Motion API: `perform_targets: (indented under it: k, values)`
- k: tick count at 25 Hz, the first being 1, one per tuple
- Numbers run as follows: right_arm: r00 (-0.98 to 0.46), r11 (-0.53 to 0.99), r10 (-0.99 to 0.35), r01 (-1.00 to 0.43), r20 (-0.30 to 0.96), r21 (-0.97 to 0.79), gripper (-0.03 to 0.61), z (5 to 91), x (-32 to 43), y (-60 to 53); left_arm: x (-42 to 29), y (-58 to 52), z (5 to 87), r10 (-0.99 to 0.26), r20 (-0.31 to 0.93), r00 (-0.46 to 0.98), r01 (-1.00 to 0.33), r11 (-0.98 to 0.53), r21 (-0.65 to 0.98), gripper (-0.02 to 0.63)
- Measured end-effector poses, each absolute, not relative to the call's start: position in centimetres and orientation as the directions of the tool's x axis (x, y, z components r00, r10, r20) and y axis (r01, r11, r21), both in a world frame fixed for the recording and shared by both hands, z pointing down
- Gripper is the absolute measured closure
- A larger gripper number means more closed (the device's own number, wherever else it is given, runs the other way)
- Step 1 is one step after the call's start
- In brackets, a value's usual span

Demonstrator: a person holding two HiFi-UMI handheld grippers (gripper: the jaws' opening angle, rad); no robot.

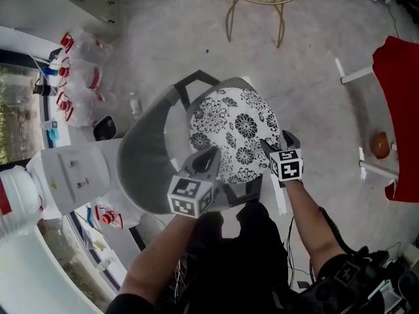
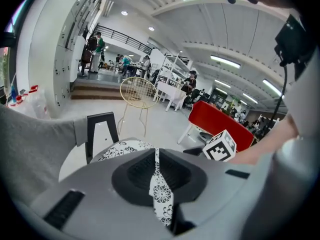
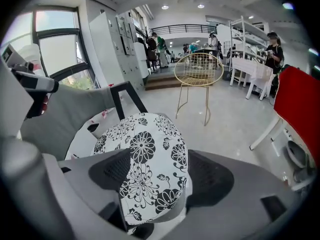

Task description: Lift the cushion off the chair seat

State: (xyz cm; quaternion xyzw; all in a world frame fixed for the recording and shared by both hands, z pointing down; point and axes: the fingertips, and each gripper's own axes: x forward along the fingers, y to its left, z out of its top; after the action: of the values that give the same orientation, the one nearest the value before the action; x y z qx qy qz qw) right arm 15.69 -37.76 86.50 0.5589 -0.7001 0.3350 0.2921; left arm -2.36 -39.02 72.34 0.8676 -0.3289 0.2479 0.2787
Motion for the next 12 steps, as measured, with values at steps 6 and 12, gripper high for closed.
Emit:
perform_targets:
  k: [6,12]
  values:
    - [-0.187,0.127,-0.537,-0.982,0.823,-0.141,0.216,90.4,16.3,-37.1,-1.8,-38.8,74.7,-0.423,0.626,0.656,-0.714,-0.617,0.33,0.607]
    - [-0.174,0.112,-0.506,-0.984,0.845,-0.136,0.2,93.7,16.5,-37.3,-2.1,-38.7,76.6,-0.422,0.631,0.651,-0.722,-0.602,0.342,0.607]
